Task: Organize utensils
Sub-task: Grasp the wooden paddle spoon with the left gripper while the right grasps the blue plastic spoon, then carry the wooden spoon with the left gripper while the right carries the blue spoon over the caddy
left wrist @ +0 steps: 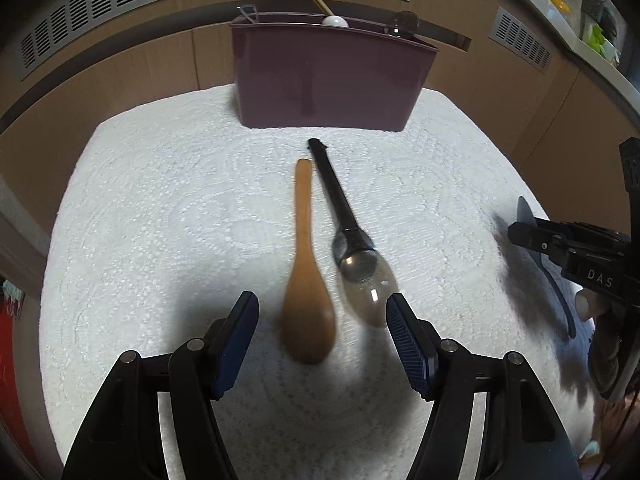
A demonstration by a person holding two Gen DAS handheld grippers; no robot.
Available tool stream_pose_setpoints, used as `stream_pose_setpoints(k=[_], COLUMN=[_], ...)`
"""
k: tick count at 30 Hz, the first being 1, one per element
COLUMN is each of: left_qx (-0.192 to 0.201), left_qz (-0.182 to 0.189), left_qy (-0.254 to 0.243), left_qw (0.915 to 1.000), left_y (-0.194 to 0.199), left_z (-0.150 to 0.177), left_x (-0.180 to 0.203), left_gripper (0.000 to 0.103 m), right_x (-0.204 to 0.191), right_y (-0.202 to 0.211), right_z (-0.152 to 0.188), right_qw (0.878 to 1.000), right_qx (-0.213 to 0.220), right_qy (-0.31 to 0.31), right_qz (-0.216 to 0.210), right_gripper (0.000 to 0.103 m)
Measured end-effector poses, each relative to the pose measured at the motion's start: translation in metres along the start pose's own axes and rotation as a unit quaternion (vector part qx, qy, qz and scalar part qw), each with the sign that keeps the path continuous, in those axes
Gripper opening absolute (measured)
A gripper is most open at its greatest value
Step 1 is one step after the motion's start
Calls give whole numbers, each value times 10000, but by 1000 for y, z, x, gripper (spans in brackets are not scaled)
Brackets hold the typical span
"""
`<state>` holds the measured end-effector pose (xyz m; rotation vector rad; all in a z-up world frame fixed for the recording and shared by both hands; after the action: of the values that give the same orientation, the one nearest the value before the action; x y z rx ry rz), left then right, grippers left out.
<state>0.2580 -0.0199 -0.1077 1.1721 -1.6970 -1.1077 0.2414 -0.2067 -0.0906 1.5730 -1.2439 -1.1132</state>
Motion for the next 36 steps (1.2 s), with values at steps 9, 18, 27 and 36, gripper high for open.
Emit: stream_pose_setpoints(k=[9, 18, 27, 36], left_qx=[146, 635, 1712, 1803], left_qz=[-123, -637, -580, -304], left_qy=[-62, -163, -128, -50], left_qw=[9998, 9958, 9834, 9831], left_y=[1, 17, 107, 113], left_z=[14, 5, -21, -33], left_x=[-3, -3, -10, -8], left_gripper=[49, 31, 31, 30], right_x=[-7, -17, -22, -40], right_y=[-3, 10, 42, 65], right_z=[2, 2, -13, -26], right_qw=[10000, 9998, 9981, 9962], right_qx=[19, 182, 607, 846], right_qy=[57, 122, 26, 158], right_qz=[28, 40, -83, -132], right_gripper=[27, 27, 26, 25])
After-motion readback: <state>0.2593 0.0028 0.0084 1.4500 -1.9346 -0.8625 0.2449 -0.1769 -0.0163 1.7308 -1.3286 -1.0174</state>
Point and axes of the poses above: each gripper's, at about its wrist camera, not at the fingertips, and y roughly against the way its jaws point, x to its right, z to its underside, the point moved 8 cm from there along -y, roughly the way its jaws point, and after that the axes turned 15 degrees about -x, right-handed, at the moved point
